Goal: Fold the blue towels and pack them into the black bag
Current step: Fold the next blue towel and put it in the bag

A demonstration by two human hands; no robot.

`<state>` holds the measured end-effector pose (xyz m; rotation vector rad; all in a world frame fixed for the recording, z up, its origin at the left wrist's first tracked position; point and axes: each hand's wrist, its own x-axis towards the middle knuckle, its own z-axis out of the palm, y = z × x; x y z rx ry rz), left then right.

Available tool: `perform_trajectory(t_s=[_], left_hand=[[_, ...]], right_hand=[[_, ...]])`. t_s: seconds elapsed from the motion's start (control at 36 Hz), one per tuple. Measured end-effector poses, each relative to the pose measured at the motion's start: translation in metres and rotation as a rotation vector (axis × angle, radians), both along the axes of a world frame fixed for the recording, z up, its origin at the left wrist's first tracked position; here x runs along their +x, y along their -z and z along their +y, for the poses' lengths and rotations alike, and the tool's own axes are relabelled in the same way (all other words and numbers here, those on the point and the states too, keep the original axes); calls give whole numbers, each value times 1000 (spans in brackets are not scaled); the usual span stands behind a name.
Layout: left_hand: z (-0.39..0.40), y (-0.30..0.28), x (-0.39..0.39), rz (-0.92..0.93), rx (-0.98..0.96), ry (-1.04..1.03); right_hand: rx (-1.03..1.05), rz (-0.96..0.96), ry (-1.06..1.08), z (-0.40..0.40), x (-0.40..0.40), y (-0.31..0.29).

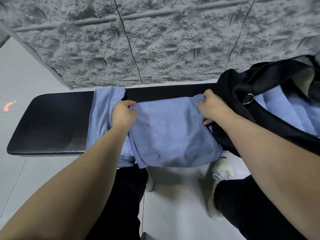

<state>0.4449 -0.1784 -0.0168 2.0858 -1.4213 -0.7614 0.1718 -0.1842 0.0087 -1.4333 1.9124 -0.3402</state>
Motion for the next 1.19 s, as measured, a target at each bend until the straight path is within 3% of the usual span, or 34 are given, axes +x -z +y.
perform_trajectory(t_s=[0.22,0.53,0.69,0.83,1.0,1.19], left_hand=[[-1,-4,-10,61,-25,-42],[6,-20,-26,260,-203,-63],[9,-23,-48,344,-47,-26],[13,-29,-66,392,-29,17],[11,-46,-85,504,-105,33],[15,-50,-92,584,-28,204]], right_hand=[[-65,129,-62,-7,1,9],[-39,116,-59,-6,2,11],[-8,-50,-21,-3,2,8],[-96,-202,14,-1,3,10],[-338,-211,-184,9,19,-5],[-492,-300,-418,22,28,-12]])
